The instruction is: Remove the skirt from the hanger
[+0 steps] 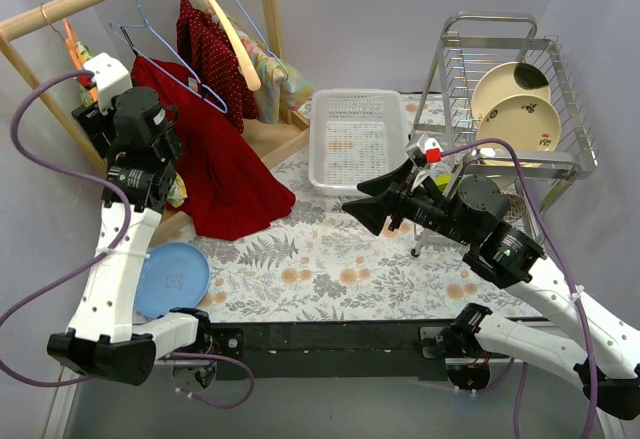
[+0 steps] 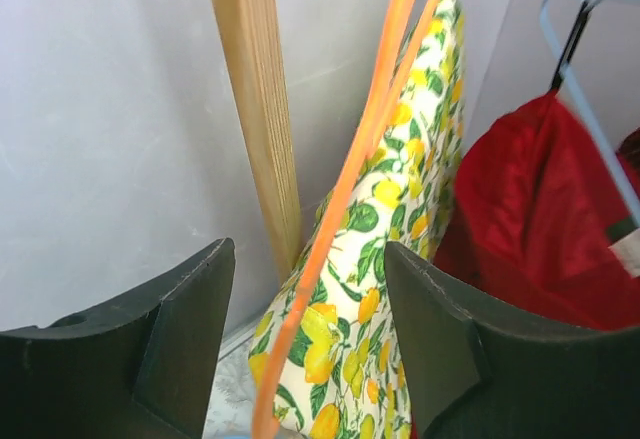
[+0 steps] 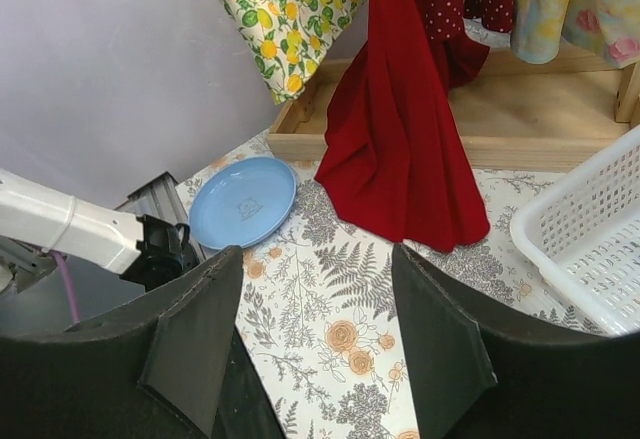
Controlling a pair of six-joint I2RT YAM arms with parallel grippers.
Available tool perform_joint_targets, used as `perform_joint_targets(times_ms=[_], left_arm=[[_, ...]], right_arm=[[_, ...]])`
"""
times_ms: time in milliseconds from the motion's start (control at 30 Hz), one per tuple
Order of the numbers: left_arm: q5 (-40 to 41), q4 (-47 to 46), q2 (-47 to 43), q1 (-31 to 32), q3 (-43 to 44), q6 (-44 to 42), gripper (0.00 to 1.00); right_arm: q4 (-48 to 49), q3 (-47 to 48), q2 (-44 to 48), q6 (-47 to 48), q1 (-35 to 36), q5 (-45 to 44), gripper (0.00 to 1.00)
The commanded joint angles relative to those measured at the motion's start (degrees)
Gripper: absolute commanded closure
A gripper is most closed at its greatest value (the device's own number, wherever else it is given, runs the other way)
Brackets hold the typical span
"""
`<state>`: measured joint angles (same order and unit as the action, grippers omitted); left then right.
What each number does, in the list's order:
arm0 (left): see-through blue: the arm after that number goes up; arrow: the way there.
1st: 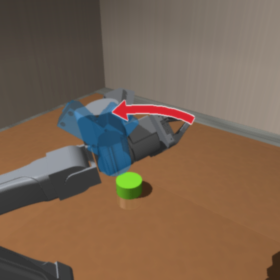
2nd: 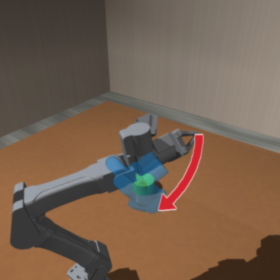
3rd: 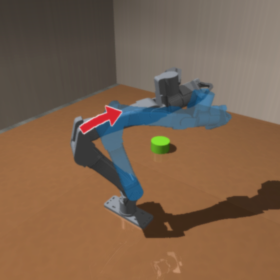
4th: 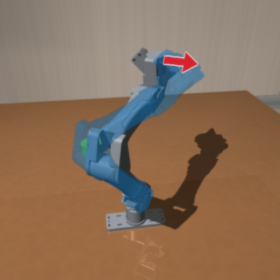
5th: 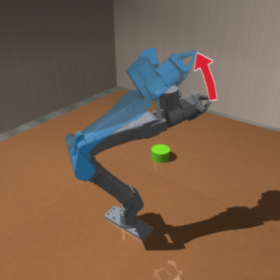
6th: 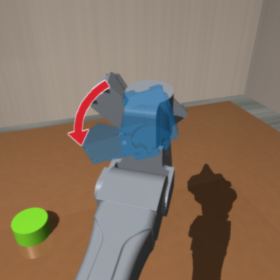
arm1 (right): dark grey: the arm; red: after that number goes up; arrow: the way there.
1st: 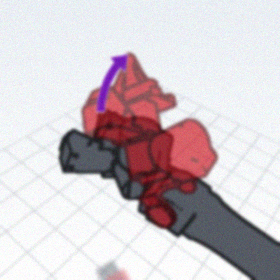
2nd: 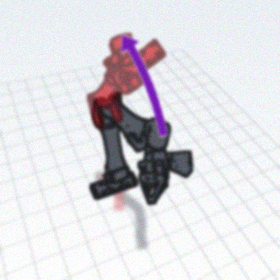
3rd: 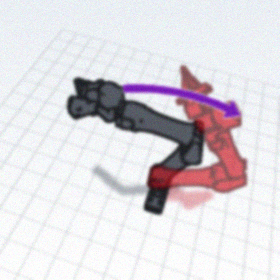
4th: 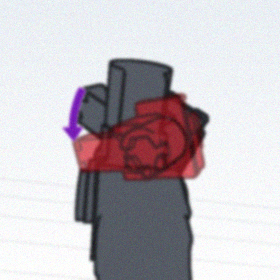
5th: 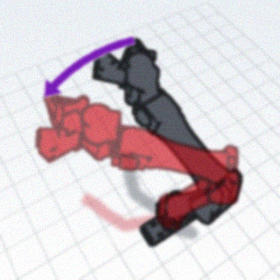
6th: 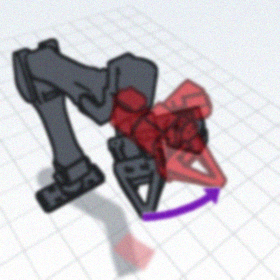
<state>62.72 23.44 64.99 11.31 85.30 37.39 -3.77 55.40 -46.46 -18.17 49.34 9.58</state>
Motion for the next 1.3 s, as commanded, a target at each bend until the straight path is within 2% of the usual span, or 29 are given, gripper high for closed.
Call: perform_joint_targets(times_ms=[0,133,400,467,500,533,800,1000,1267], left_arm=[[2.68,-5.51,1.10,-1.99,-4.43,-3.72,0.41],[0.93,-4.82,1.89,-3.14,-5.14,-1.54,0.47],[-0.84,-0.60,2.51,-4.19,-4.53,2.33,0.75],[-2.24,0.90,2.60,-4.28,-4.26,3.92,0.83],[-2.51,1.17,2.68,-4.37,-4.09,4.10,0.94],[-2.69,1.60,2.95,-4.28,-3.39,4.19,0.99],[-7.78,7.05,4.00,-4.37,4.26,7.17,1.00],[-12.26,6.35,3.48,-4.28,9.44,6.12,1.00],[-18.85,6.62,2.33,-4.28,11.21,7.08,1.00]], right_arm=[[1.49,2.43,0.14,-0.81,0.05,-0.18,0.31],[1.31,2.52,-0.56,-0.37,0.05,-0.35,0.31],[0.34,2.96,-1.09,0.42,0.05,-1.06,0.31],[0.17,3.22,-1.18,0.42,0.05,-1.15,0.31],[0.08,3.40,-1.27,0.33,0.05,-1.15,0.31],[-0.10,3.75,-1.44,0.25,0.05,-1.06,0.31],[0.69,3.14,-0.83,-1.34,0.05,-0.71,0.31],[1.48,2.70,-0.92,-1.95,0.05,-0.71,0.31],[2.98,1.82,-1.62,-2.13,0.05,0.00,0.31]])
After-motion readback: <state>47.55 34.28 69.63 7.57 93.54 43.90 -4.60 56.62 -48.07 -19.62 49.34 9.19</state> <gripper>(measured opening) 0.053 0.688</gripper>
